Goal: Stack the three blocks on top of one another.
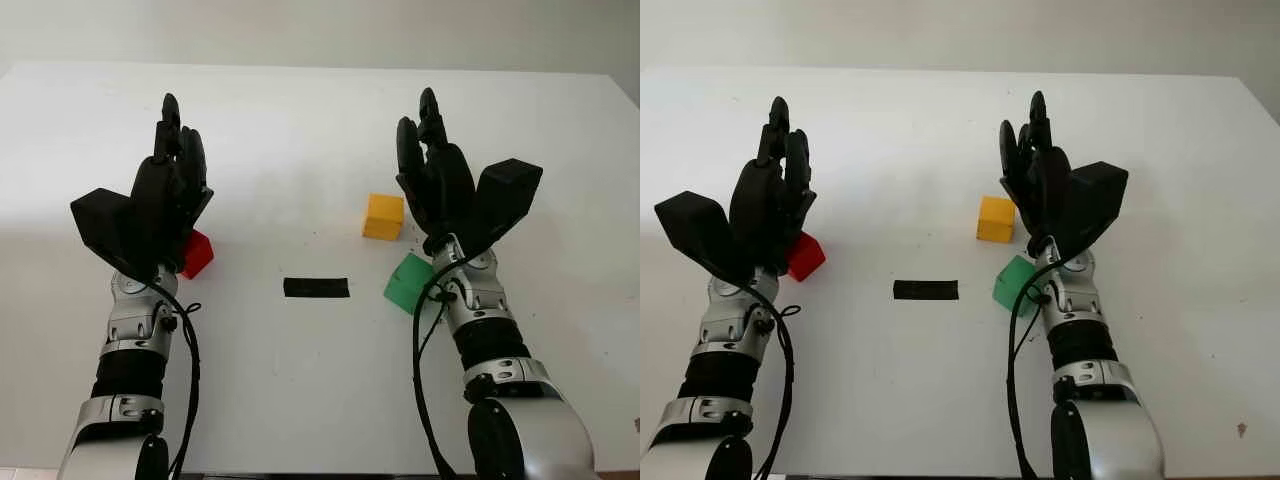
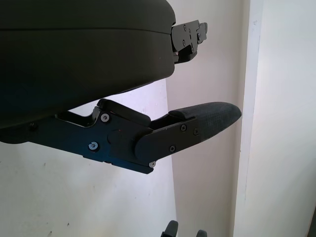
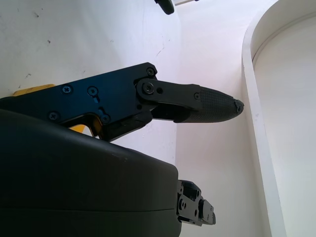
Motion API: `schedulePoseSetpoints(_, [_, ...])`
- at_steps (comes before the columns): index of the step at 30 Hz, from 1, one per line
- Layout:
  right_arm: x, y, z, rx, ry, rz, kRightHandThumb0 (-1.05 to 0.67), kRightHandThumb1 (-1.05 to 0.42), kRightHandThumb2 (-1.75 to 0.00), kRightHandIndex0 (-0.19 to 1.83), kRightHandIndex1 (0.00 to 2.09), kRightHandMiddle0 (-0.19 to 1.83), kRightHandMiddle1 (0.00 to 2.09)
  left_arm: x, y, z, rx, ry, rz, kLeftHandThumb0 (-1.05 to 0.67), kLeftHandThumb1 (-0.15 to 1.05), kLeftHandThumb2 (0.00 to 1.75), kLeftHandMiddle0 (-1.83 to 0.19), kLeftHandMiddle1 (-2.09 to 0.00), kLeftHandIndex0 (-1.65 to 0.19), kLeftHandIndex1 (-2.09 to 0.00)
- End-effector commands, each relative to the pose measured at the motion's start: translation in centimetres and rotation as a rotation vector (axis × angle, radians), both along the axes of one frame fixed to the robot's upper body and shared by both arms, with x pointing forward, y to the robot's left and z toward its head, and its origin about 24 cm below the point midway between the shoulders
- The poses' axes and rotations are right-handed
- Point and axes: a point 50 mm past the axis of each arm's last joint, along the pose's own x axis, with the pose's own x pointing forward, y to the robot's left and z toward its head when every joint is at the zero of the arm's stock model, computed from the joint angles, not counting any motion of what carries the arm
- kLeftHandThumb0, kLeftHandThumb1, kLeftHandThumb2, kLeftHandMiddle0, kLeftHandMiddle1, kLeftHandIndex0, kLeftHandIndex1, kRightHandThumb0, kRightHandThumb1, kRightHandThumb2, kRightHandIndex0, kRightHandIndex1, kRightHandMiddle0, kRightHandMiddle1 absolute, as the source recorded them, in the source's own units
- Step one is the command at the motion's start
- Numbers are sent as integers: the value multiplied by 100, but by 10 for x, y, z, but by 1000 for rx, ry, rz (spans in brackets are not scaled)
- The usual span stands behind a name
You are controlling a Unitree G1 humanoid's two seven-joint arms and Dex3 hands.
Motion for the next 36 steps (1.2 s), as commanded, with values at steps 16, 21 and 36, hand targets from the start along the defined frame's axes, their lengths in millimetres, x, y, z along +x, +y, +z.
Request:
schedulePoseSetpoints(16, [0,-7,14,-3,-57,-7,-73,-105,-47,-19,0,-19,0,-4,8,22,27,-111,27,-72,105,68,16,-2,15,-2])
schedulePoseSetpoints(21, [0,-9,20,-9,-76,-6,-72,-105,-47,-19,0,-19,0,-5,24,49,71,-244,116,-64,105,54,5,-64,3,-26])
schedulePoseSetpoints(36, [-5,-20,28,6,-106,3,-69,-105,-49,-19,0,-19,0,-20,75,130,1090,-139,-92,-83,72,4,-32,-7,-56,-19])
